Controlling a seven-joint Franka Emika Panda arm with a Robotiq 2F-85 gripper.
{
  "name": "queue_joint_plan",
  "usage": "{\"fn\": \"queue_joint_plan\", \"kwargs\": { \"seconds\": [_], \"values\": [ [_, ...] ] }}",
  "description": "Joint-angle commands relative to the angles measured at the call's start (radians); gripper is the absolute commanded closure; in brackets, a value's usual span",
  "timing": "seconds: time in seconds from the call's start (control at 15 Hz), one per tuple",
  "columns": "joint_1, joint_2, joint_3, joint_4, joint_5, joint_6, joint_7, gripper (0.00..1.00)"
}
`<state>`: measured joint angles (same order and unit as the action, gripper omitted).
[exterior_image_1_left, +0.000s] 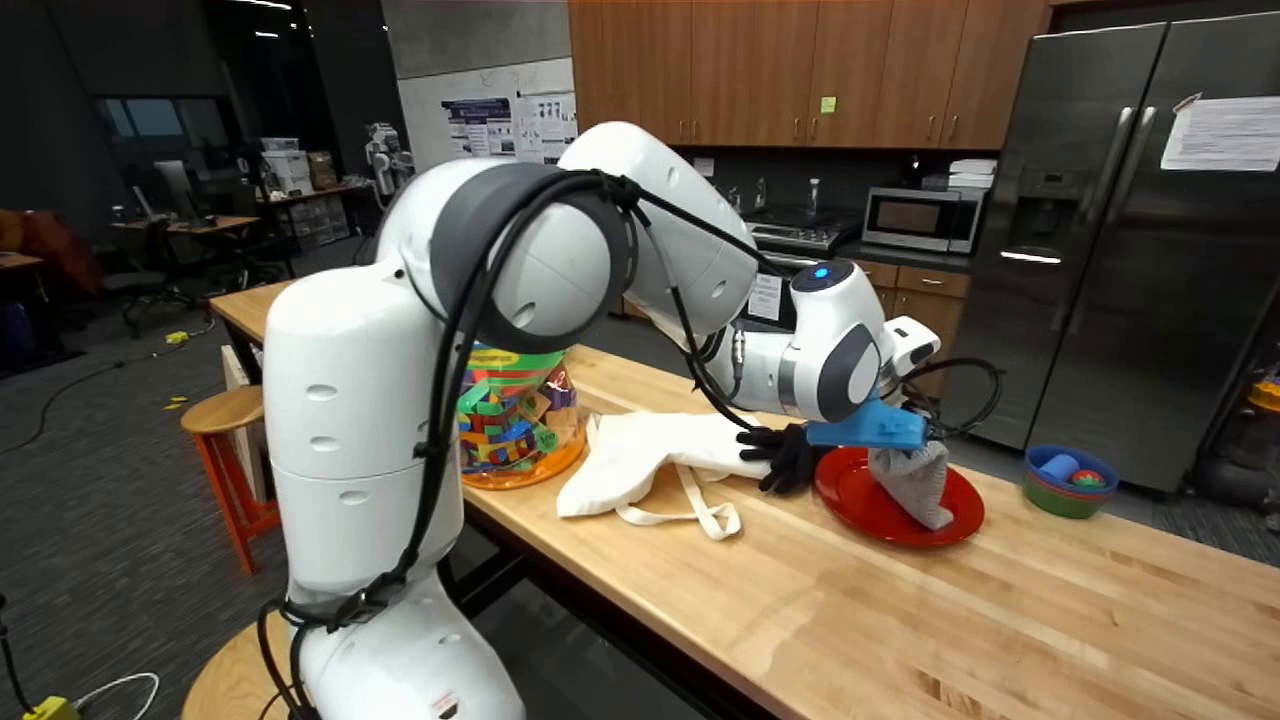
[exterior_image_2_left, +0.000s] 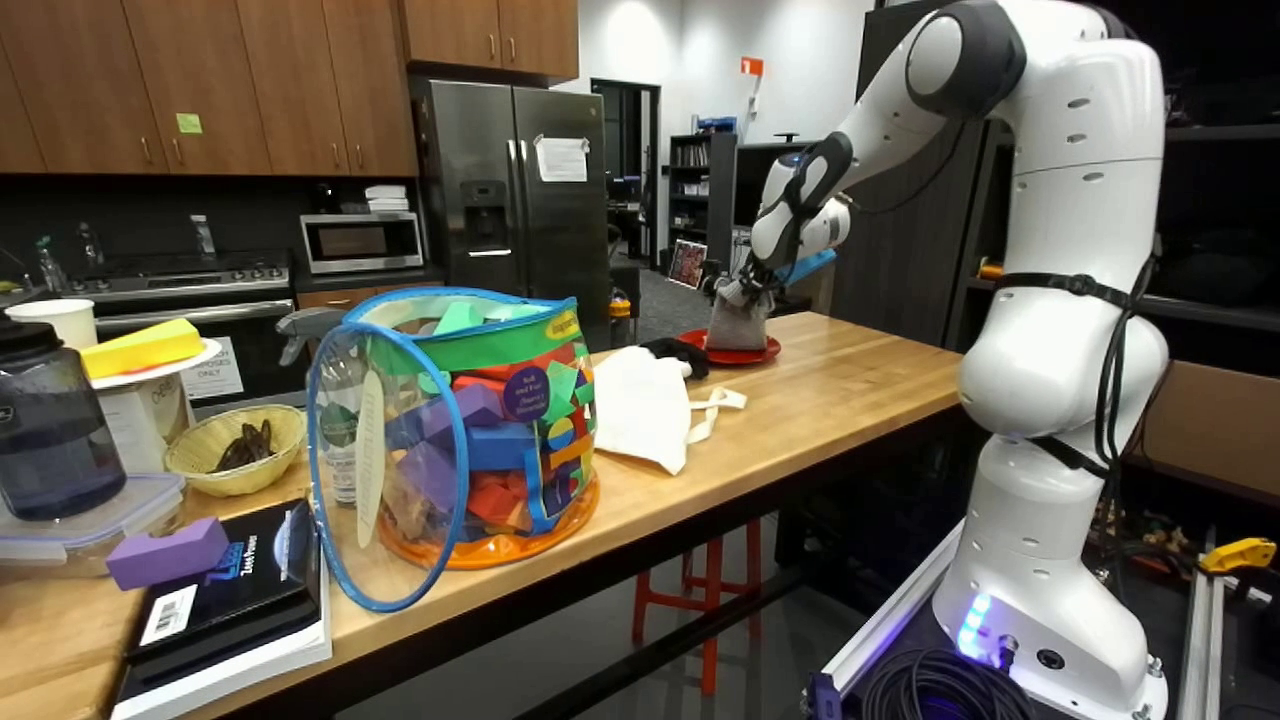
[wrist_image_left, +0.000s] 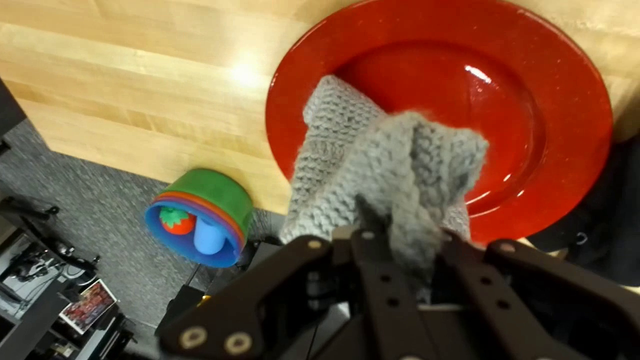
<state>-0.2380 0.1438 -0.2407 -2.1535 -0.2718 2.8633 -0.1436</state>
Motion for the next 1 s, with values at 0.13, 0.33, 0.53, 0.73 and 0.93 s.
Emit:
{"fn": "queue_joint_plan", "kwargs": {
  "seconds": [0.13,0.33,0.53,0.73,0.93],
  "values": [
    [0.020,0.028,0.034,-0.065,0.031,0.020,-0.034,0.96],
    [0.035,0.025,0.049,-0.105,0.027,0.018,-0.034,0.96],
    [0.048,0.026,0.054,-0.130,0.020,0.017,-0.027,0.96],
    [0.060,0.035,0.042,-0.143,-0.009,0.020,-0.019,0.96],
    [0.055,0.055,0.006,-0.123,-0.049,0.019,-0.001,0.96]
  ]
}}
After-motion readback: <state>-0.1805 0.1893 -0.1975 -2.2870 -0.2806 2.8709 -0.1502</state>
